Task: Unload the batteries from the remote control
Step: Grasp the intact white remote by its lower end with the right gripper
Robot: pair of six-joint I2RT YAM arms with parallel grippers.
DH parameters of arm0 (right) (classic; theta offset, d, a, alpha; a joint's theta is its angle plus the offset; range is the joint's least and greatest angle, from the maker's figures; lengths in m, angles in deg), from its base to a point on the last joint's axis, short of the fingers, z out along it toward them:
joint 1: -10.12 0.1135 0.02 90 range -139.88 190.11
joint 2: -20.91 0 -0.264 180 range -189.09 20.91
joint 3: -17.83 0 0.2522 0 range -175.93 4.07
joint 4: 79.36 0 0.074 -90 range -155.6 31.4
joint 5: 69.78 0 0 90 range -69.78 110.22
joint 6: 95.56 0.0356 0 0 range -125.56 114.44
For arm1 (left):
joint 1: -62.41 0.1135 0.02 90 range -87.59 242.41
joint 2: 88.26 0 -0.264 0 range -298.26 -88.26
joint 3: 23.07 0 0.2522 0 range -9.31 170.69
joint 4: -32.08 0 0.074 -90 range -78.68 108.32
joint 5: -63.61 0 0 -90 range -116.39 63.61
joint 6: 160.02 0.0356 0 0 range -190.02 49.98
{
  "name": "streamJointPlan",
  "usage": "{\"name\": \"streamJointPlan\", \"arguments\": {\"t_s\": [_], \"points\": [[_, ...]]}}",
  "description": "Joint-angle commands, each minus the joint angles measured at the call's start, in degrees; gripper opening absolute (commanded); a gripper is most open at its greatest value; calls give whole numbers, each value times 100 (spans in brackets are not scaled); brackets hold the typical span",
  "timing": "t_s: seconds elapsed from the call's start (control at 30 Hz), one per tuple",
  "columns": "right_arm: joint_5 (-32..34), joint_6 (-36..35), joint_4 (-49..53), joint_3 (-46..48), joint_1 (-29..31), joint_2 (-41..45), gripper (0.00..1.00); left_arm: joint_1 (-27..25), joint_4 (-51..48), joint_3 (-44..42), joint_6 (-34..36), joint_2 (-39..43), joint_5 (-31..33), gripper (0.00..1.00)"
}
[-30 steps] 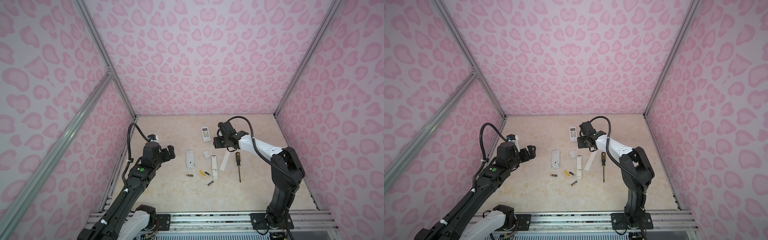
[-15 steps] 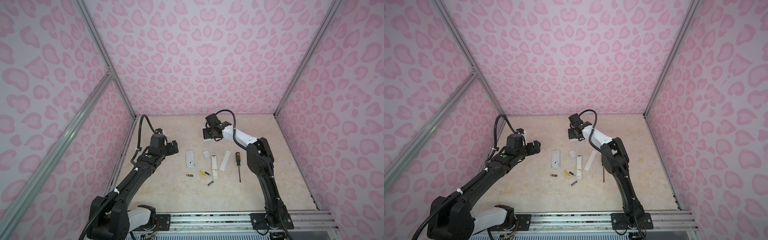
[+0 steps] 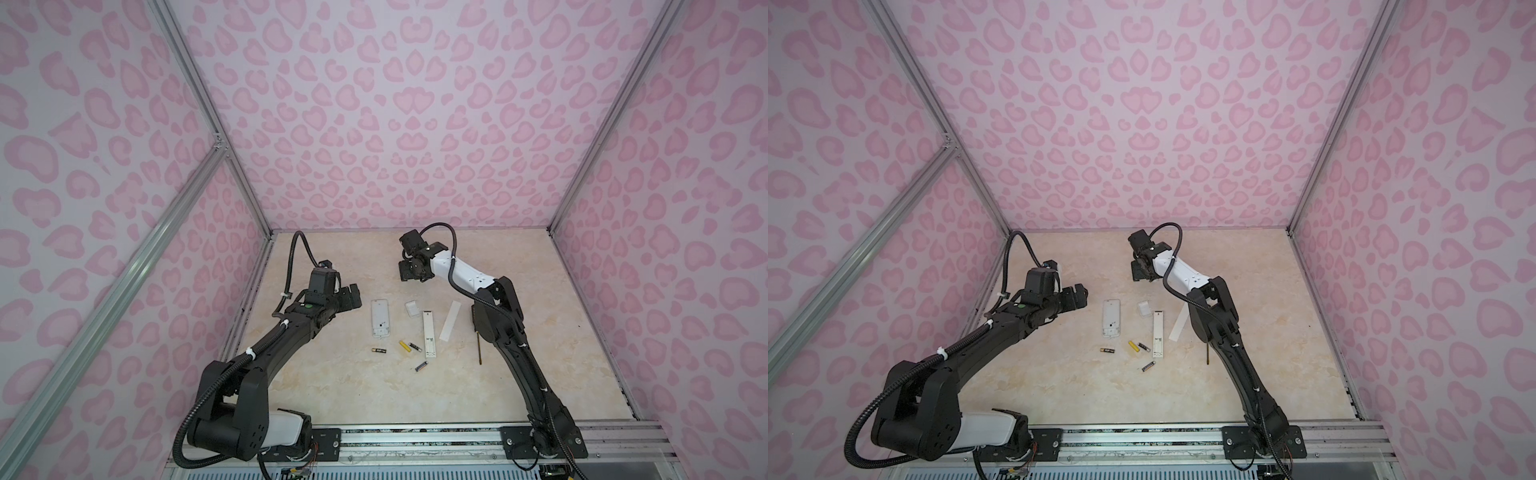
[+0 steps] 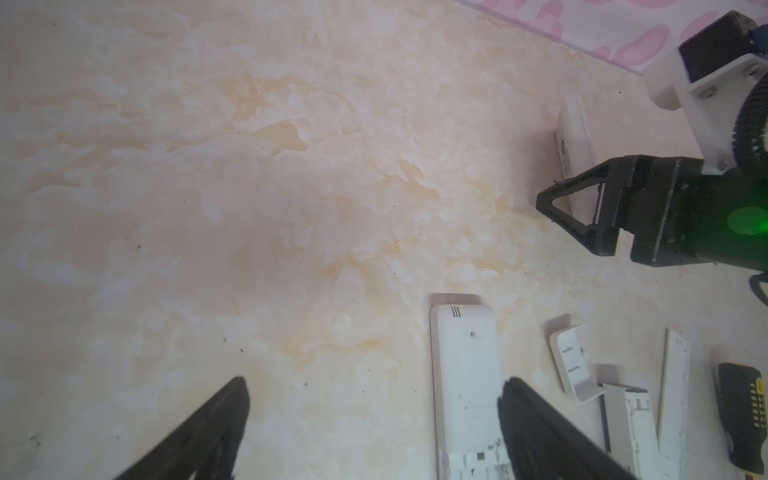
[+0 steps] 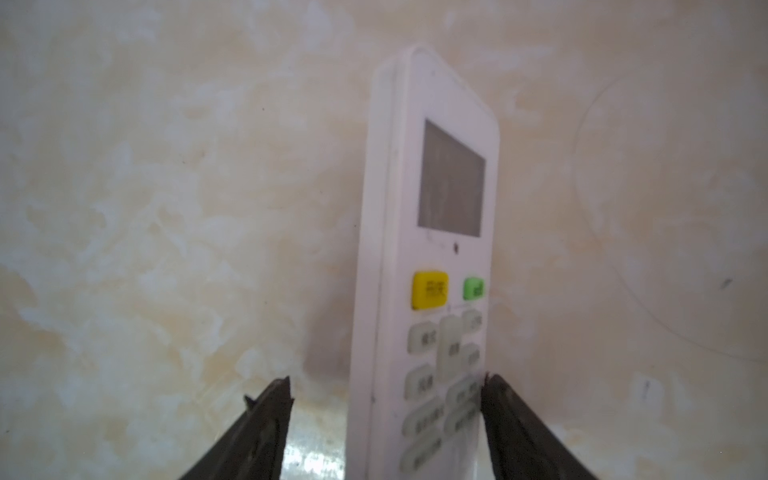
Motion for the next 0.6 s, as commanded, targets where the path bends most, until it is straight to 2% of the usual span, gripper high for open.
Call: {"name": "streamJointPlan", "arguments": {"t_s": [0.0, 0.17, 0.47, 0.5, 0.57], "points": [[125, 21, 186, -23, 4, -77, 72, -2, 286, -16, -76, -73, -193, 96], [85, -26, 174, -23, -6, -121, 66, -4, 288, -49, -149, -93, -297, 93], [-70, -95, 234, -140, -10, -180, 61, -4, 430, -226, -303, 1, -416, 92], [-70, -152, 292, -155, -14, -165, 59, 3, 469, -236, -348, -27, -454, 91], [-82, -343, 388, -81, -14, -66, 49, -9, 554, -199, -480, -148, -616, 90]]}}
